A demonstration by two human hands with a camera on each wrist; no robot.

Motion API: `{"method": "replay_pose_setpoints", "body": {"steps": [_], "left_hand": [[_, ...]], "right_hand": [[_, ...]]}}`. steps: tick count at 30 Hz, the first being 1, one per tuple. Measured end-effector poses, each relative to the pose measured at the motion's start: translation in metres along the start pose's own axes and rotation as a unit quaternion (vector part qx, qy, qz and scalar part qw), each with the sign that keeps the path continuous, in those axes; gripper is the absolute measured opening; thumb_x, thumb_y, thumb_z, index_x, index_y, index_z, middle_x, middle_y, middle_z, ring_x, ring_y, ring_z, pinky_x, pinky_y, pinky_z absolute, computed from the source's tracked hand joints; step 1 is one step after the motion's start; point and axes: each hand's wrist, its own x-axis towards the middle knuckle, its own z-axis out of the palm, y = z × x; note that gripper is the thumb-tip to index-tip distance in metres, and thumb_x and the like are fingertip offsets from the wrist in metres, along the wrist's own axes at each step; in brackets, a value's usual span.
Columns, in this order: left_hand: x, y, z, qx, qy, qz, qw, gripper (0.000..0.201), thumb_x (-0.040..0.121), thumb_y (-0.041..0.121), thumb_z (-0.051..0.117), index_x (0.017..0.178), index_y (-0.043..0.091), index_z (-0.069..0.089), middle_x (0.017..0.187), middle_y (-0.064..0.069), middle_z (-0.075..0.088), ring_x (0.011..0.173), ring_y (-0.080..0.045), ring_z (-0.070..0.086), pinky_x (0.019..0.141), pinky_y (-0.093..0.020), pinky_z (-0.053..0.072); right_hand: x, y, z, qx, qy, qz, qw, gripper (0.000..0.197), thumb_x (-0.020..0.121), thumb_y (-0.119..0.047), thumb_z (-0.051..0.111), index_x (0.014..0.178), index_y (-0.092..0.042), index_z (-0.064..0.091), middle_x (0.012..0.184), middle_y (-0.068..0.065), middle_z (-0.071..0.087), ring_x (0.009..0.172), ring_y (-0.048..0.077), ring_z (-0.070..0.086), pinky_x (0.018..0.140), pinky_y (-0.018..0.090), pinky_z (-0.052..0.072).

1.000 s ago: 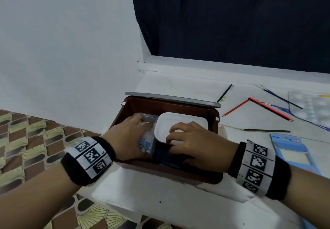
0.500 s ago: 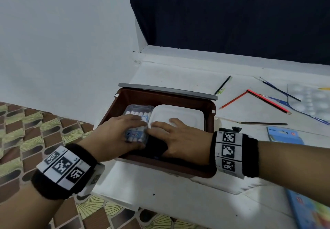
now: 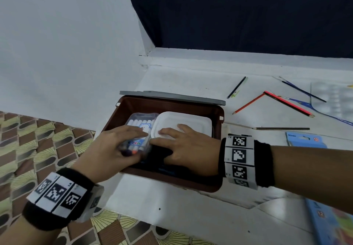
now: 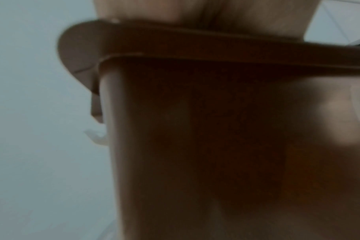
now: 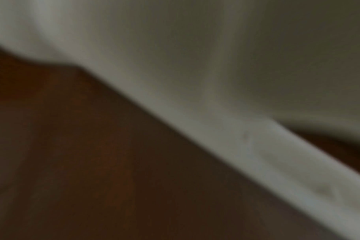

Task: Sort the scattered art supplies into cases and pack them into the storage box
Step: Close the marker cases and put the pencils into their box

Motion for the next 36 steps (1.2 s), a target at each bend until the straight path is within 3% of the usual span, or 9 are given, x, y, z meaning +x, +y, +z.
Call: {"method": "replay_pose_setpoints", "body": {"steps": [6, 10, 13, 17, 21, 24, 28, 33, 36], "left_hand": [[-0.005, -0.004, 0.003, 0.006, -0.001, -0.004, 1.0, 0.048, 0.081, 0.057, 0.057, 0.123, 0.037, 0.067, 0.123, 0.026, 0.057, 0.113, 0.006, 0.057, 0.091, -0.009, 0.043], [0.001, -0.005, 0.003, -0.005, -0.023, -0.009, 1.0, 0.05, 0.079, 0.052, 0.07, 0.125, 0.034, 0.064, 0.124, 0.027, 0.052, 0.116, 0.003, 0.054, 0.091, -0.013, 0.046], [0.007, -0.008, 0.003, 0.034, -0.039, -0.019, 0.999, 0.056, 0.078, 0.038, 0.082, 0.13, 0.029, 0.062, 0.125, 0.022, 0.053, 0.115, 0.002, 0.053, 0.098, -0.018, 0.045], [0.011, -0.01, 0.003, 0.036, -0.035, -0.055, 0.997, 0.068, 0.068, 0.046, 0.086, 0.129, 0.027, 0.063, 0.125, 0.02, 0.056, 0.11, 0.002, 0.055, 0.091, -0.005, 0.037], [0.01, -0.01, 0.005, 0.045, -0.02, -0.084, 0.995, 0.09, 0.069, 0.04, 0.087, 0.147, 0.026, 0.045, 0.129, 0.011, 0.055, 0.109, -0.003, 0.053, 0.093, -0.014, 0.039], [0.001, -0.014, -0.001, -0.123, 0.09, -0.112, 0.982, 0.085, 0.085, 0.006, 0.073, 0.153, 0.033, 0.031, 0.139, 0.007, 0.051, 0.124, -0.005, 0.055, 0.106, -0.032, 0.046], [-0.011, -0.007, -0.022, -0.192, 0.28, -0.046, 0.939, 0.044, 0.093, 0.004, 0.051, 0.129, 0.026, 0.061, 0.129, 0.009, 0.061, 0.124, -0.01, 0.057, 0.099, -0.036, 0.052], [-0.018, -0.002, -0.026, -0.046, 0.175, 0.007, 0.983, 0.041, 0.099, 0.034, 0.05, 0.138, 0.023, 0.058, 0.137, 0.011, 0.058, 0.129, -0.003, 0.05, 0.107, -0.022, 0.04], [-0.021, -0.008, -0.017, -0.005, 0.087, 0.006, 0.996, 0.054, 0.096, 0.044, 0.053, 0.145, 0.023, 0.049, 0.147, 0.012, 0.049, 0.135, -0.002, 0.044, 0.111, -0.023, 0.036]], "right_hand": [[-0.004, 0.013, 0.0, 0.072, 0.061, 0.095, 0.991, 0.058, 0.091, -0.018, 0.058, 0.144, -0.029, 0.036, 0.155, 0.015, 0.029, 0.13, 0.04, 0.044, 0.092, 0.05, 0.049], [-0.015, 0.012, -0.005, 0.022, 0.018, 0.162, 0.986, 0.037, 0.099, -0.03, 0.047, 0.132, -0.014, 0.047, 0.123, 0.012, 0.055, 0.106, 0.034, 0.058, 0.076, 0.047, 0.054], [-0.016, 0.006, -0.012, 0.057, 0.032, 0.184, 0.981, 0.03, 0.097, -0.018, 0.049, 0.125, -0.013, 0.057, 0.114, 0.007, 0.064, 0.096, 0.03, 0.064, 0.071, 0.041, 0.054], [-0.019, 0.009, -0.044, 0.113, 0.058, 0.258, 0.958, 0.014, 0.092, -0.015, 0.049, 0.095, -0.022, 0.062, 0.089, 0.0, 0.067, 0.075, 0.023, 0.061, 0.068, 0.036, 0.048], [-0.014, 0.002, -0.07, 0.125, 0.11, 0.262, 0.951, 0.015, 0.093, -0.011, 0.049, 0.093, -0.02, 0.062, 0.084, 0.0, 0.066, 0.069, 0.019, 0.052, 0.064, 0.034, 0.041], [0.001, -0.005, -0.082, 0.092, 0.097, 0.246, 0.96, 0.022, 0.092, -0.014, 0.049, 0.106, -0.023, 0.063, 0.095, -0.002, 0.068, 0.073, 0.019, 0.051, 0.064, 0.03, 0.032], [0.032, -0.012, -0.079, 0.038, 0.051, 0.205, 0.977, 0.028, 0.087, -0.014, 0.051, 0.111, -0.023, 0.063, 0.108, -0.001, 0.068, 0.095, 0.025, 0.063, 0.068, 0.032, 0.04], [0.063, -0.017, -0.07, 0.001, 0.017, 0.15, 0.989, 0.03, 0.085, -0.004, 0.051, 0.105, -0.021, 0.064, 0.107, -0.004, 0.065, 0.101, 0.023, 0.061, 0.089, 0.036, 0.043], [0.062, -0.013, -0.069, -0.024, 0.015, 0.161, 0.987, 0.027, 0.088, -0.011, 0.053, 0.101, -0.028, 0.069, 0.097, -0.007, 0.062, 0.096, 0.022, 0.061, 0.074, 0.033, 0.042]]}}
